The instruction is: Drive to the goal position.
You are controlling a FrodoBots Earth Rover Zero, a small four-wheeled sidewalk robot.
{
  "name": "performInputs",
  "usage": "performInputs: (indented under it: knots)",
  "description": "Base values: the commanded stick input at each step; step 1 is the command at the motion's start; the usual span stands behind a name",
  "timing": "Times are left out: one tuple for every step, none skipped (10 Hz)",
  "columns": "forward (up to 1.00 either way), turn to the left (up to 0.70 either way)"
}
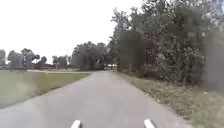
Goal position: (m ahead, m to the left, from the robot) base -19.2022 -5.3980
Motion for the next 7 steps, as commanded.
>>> performInputs:
  knots:
    - [0.0, 0.0]
    - [0.0, 0.22]
    - [0.0, 0.85]
    - [0.0, 0.85]
    - [0.0, 0.85]
    - [0.0, 0.85]
    - [0.0, 0.85]
